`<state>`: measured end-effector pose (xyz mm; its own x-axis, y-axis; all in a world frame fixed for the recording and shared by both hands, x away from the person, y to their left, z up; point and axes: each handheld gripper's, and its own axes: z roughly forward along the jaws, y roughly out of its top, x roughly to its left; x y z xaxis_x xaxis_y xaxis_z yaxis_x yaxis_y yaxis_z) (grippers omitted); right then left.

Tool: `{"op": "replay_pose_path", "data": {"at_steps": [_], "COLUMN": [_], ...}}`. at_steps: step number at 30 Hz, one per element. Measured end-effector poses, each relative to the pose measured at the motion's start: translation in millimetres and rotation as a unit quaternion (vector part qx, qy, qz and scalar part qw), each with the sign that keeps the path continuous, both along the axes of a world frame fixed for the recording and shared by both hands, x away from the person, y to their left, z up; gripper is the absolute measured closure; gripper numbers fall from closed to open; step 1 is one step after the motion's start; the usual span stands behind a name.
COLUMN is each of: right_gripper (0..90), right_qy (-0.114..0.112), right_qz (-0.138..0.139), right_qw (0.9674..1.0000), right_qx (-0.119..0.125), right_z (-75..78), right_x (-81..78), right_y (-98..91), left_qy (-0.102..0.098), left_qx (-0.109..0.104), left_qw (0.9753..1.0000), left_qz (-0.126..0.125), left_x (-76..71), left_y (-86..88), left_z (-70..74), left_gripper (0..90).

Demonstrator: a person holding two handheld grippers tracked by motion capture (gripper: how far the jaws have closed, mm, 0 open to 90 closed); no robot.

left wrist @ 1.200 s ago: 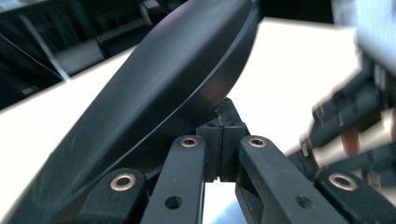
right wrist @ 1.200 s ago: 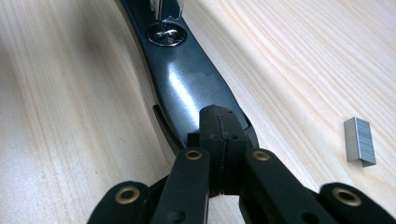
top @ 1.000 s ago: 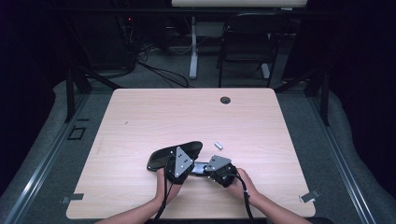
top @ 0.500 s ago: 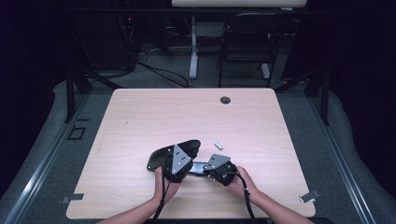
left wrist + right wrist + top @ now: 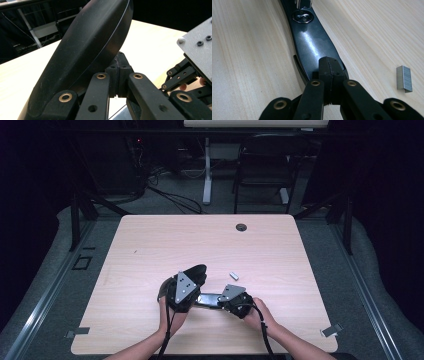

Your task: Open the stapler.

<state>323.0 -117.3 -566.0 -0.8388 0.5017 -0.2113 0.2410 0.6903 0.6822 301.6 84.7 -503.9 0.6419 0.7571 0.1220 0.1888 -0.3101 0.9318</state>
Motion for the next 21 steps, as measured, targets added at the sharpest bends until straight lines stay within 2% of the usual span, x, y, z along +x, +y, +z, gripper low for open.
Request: {"op": "replay_pose_path", "data": {"at_steps": [9,10,11,17,21], "right_gripper": [90.0,90.0,90.0,90.0,90.0], "right_qy": [0.007,0.006,0.005,-0.002,-0.005], "right_qz": [0.003,0.001,0.003,0.004,0.005], "right_qw": [0.9999,1.0,0.9999,0.9999,0.9998], "right_qx": [-0.012,-0.005,-0.013,-0.01,-0.019], "right_z": [2.2,1.2,2.2,1.2,2.2], "right_x": [0.6,0.4,0.8,0.5,0.8], "right_y": [0.1,0.5,0.2,1.4,1.2], "left_qy": [-0.001,-0.002,-0.002,-0.009,-0.01], "left_qx": [-0.013,-0.015,-0.014,-0.022,-0.026], "left_qw": [0.9999,0.9998,0.9998,0.9995,0.9993], "left_qz": [0.009,0.011,0.011,0.02,0.025], "left_x": [1.3,1.5,1.8,3.4,4.2], "left_y": [10.4,11.1,12.0,17.7,20.5], "left_z": [8.7,9.3,10.0,14.1,16.2], "left_gripper": [90.0,90.0,90.0,90.0,90.0]}}
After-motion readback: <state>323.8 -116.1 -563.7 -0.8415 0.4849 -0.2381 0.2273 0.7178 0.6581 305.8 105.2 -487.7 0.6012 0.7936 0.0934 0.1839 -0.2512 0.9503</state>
